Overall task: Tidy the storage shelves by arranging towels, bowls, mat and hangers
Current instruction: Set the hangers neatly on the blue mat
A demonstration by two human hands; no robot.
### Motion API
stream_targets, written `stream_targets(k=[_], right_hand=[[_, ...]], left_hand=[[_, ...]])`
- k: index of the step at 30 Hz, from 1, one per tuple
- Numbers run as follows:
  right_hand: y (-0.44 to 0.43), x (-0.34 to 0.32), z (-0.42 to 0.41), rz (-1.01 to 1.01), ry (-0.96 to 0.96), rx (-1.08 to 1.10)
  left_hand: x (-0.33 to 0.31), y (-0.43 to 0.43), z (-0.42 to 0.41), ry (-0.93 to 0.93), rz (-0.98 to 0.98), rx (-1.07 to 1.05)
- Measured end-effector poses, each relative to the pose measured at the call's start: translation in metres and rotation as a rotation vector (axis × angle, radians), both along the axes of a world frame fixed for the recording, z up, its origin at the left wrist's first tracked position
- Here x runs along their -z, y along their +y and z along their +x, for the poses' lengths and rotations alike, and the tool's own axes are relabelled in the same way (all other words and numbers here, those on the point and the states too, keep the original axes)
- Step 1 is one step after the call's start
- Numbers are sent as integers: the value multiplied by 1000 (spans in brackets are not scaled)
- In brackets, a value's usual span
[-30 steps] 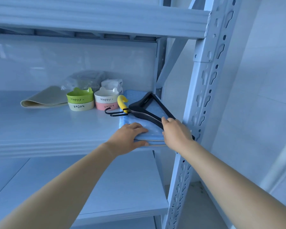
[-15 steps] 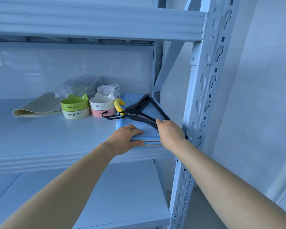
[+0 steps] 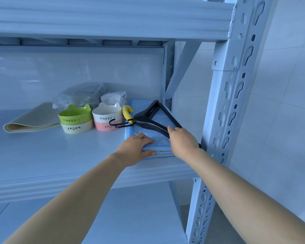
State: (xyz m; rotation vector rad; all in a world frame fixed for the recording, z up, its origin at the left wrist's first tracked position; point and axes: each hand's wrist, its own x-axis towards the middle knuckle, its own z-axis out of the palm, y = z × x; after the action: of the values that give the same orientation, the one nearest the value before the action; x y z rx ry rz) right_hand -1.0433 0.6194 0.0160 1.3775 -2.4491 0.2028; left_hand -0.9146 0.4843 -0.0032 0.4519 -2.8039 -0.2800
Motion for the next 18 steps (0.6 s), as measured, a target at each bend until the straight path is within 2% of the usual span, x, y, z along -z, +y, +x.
stream_targets(k=[8,15,18], right_hand=[[-6,-13,0,-38,-88,31],[-10,-18,-3,33,-71,47],[-8,-19,-5,44,-85,28]], left_hand=[[-14,-11,-4,-3,-27,3],[-32,-27,-28,110,-232,22],[-38,-32,-46,88,-239,78]])
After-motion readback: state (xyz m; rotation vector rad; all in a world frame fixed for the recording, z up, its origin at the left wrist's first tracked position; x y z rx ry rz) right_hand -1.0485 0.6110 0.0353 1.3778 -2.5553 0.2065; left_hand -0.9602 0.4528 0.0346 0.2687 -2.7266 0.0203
